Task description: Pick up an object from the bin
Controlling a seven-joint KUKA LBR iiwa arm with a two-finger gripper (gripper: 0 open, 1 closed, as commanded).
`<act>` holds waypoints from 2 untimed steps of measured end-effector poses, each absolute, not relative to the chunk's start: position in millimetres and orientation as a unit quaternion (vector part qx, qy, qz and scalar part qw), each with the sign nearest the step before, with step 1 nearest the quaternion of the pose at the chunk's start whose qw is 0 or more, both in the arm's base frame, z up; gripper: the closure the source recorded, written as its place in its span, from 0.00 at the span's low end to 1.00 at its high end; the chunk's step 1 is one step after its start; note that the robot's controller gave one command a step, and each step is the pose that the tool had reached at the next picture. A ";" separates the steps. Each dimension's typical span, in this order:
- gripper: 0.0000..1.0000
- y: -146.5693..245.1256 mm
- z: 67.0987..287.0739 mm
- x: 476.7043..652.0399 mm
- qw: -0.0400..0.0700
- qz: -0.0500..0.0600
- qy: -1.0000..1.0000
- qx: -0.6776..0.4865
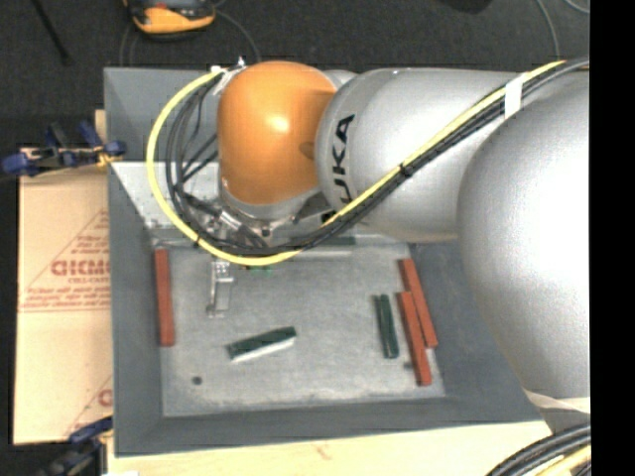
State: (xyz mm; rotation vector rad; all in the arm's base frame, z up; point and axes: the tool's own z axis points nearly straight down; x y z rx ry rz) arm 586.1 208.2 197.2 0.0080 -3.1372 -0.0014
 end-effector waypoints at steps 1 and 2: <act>0.00 207.2 202.1 587.7 -0.002 -0.001 -1.000 0.001; 0.00 175.5 175.7 544.8 -0.004 -0.002 -1.000 -0.013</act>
Offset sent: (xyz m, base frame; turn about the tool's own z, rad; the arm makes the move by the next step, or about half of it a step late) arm -0.0778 -0.0603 -0.0462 0.0561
